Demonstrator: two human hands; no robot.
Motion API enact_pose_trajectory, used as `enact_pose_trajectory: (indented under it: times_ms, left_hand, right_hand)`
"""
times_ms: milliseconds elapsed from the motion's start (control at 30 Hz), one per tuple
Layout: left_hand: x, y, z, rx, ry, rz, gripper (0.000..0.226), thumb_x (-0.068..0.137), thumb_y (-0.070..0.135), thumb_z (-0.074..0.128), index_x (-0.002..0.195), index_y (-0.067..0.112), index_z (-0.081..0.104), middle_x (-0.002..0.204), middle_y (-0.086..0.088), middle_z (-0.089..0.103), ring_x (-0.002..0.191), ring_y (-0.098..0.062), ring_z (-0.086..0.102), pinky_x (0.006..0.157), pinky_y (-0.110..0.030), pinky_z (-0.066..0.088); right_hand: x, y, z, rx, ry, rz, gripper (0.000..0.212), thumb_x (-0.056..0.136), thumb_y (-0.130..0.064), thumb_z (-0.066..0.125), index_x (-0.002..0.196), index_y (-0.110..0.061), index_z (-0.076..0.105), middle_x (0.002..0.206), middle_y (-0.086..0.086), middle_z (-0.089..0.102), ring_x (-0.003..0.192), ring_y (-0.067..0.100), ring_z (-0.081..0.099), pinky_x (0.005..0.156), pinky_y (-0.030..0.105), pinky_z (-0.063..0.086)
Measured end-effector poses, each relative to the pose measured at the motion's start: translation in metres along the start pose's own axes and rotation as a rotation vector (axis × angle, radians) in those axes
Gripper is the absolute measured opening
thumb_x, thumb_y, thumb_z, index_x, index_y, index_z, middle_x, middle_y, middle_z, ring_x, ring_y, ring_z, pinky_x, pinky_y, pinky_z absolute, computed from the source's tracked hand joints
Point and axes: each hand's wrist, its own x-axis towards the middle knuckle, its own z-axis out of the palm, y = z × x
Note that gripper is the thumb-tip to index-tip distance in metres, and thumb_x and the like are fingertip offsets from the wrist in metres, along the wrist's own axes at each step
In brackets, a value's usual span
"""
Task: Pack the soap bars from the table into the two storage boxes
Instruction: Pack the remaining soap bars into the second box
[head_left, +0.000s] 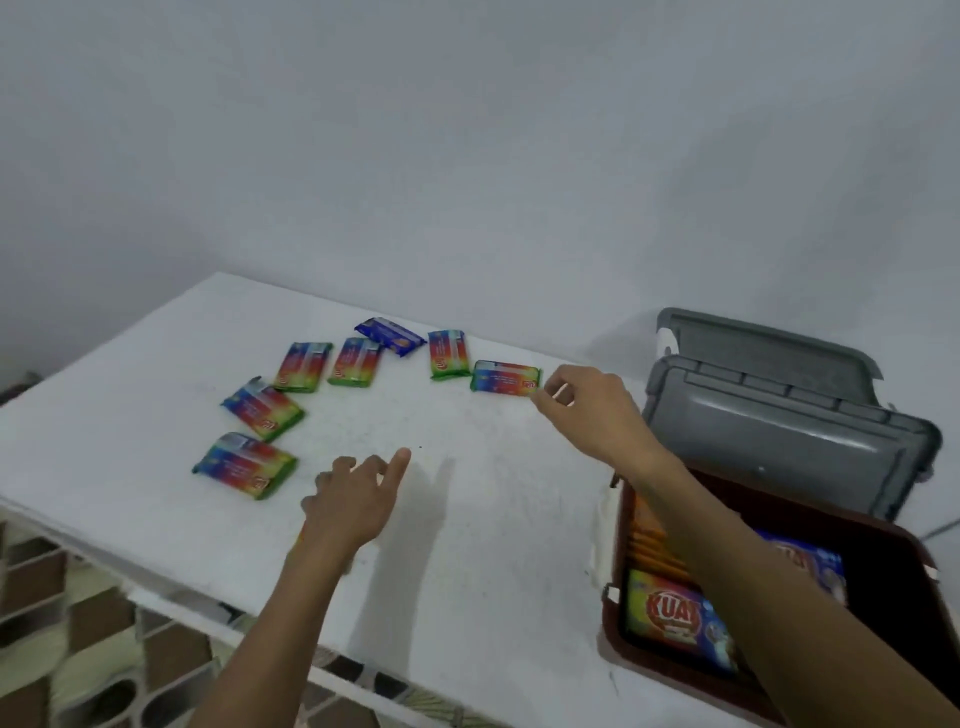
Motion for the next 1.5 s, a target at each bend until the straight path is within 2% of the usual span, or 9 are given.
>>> enact_pose_trajectory:
  times_ms: [100, 300, 433, 567, 1033, 1167, 1300, 1400, 1500]
  left_hand:
    - [0.017, -0.022, -0.01, 0.066, -0.137, -0.088, 0.096, 0.074, 0.087, -0.001, 0.131, 0.032, 0.054, 0.149, -0.014, 0.038, 0.141, -0.037, 0.025, 0.112, -0.059, 0.023]
    - [0.036, -0.044, -0.021, 0.065, -0.362, -0.066, 0.121, 0.054, 0.096, -0.011, 0.135, 0.03, 0.051, 0.136, -0.021, 0.046, 0.122, -0.04, 0.047, 0.106, -0.052, 0.037]
    - [0.042, -0.039, -0.02, 0.029, -0.369, -0.04, 0.083, 0.081, 0.085, 0.016, 0.116, 0.027, 0.064, 0.133, -0.018, 0.043, 0.122, -0.041, 0.045, 0.104, -0.053, 0.038]
    - [0.042, -0.029, -0.015, -0.044, -0.335, 0.124, 0.047, 0.093, 0.065, 0.04, 0.133, 0.044, 0.054, 0.129, -0.008, 0.033, 0.122, -0.033, 0.036, 0.104, -0.043, 0.04]
    - [0.061, -0.013, 0.004, 0.154, -0.14, 0.281, 0.043, 0.093, 0.04, 0.056, 0.134, 0.04, 0.044, 0.134, -0.009, 0.035, 0.118, -0.028, 0.037, 0.082, -0.033, 0.048]
    - [0.062, -0.016, 0.0, 0.052, -0.141, 0.299, 0.041, 0.092, 0.04, 0.055, 0.132, 0.041, 0.045, 0.124, -0.008, 0.045, 0.109, -0.029, 0.046, 0.077, -0.031, 0.047]
    - [0.067, -0.016, -0.013, -0.192, -0.169, 0.338, 0.033, 0.091, 0.035, 0.059, 0.123, 0.041, 0.051, 0.103, -0.001, 0.057, 0.089, -0.019, 0.058, 0.071, -0.026, 0.051]
    - [0.058, -0.001, -0.027, -0.583, -0.368, 0.237, 0.031, 0.094, 0.03, 0.059, 0.121, 0.045, 0.054, 0.106, 0.004, 0.059, 0.097, -0.017, 0.061, 0.073, -0.027, 0.055]
    - [0.043, 0.021, -0.034, -0.893, -0.566, 0.124, 0.027, 0.099, 0.027, 0.051, 0.122, 0.041, 0.056, 0.113, -0.007, 0.061, 0.104, -0.027, 0.062, 0.075, -0.036, 0.056]
  right_hand:
    - [0.039, -0.008, 0.029, -0.09, -0.052, -0.011, 0.029, 0.094, -0.043, 0.056, 0.108, -0.018, 0.064, 0.109, 0.004, 0.069, 0.09, 0.021, 0.062, 0.074, 0.03, 0.05]
    - [0.107, 0.0, 0.081, -0.296, -0.21, -0.013, 0.042, 0.096, -0.042, 0.052, 0.127, -0.013, 0.053, 0.122, 0.012, 0.063, 0.107, 0.03, 0.059, 0.082, 0.033, 0.044]
    - [0.131, 0.013, 0.101, -0.353, -0.271, 0.01, 0.056, 0.099, -0.046, 0.047, 0.147, -0.02, 0.037, 0.141, 0.01, 0.05, 0.125, 0.031, 0.05, 0.104, 0.038, 0.037]
    - [0.148, 0.024, 0.113, -0.364, -0.326, 0.076, 0.067, 0.099, -0.055, 0.038, 0.156, -0.024, 0.018, 0.16, 0.005, 0.024, 0.141, 0.038, 0.029, 0.114, 0.046, 0.028]
    - [0.143, 0.029, 0.133, -0.467, -0.217, 0.007, 0.052, 0.091, -0.053, 0.057, 0.125, -0.018, 0.041, 0.12, 0.008, 0.056, 0.102, 0.023, 0.055, 0.081, 0.037, 0.047]
    - [0.124, 0.018, 0.118, -0.12, -0.219, 0.108, 0.044, 0.093, -0.055, 0.053, 0.121, -0.022, 0.043, 0.102, 0.006, 0.066, 0.075, 0.02, 0.064, 0.069, 0.033, 0.053]
    - [0.093, 0.001, 0.087, 0.478, -0.278, 0.29, 0.033, 0.101, -0.045, 0.045, 0.128, -0.027, 0.047, 0.115, 0.011, 0.061, 0.094, 0.027, 0.064, 0.071, 0.035, 0.057]
    - [0.069, -0.006, 0.064, 0.901, -0.251, 0.382, 0.033, 0.105, -0.034, 0.035, 0.123, -0.014, 0.053, 0.11, 0.02, 0.069, 0.092, 0.035, 0.07, 0.083, 0.049, 0.058]
    - [0.046, -0.008, 0.04, 1.123, -0.191, 0.424, 0.036, 0.104, -0.032, 0.034, 0.12, -0.009, 0.057, 0.103, 0.022, 0.073, 0.083, 0.035, 0.071, 0.077, 0.047, 0.059]
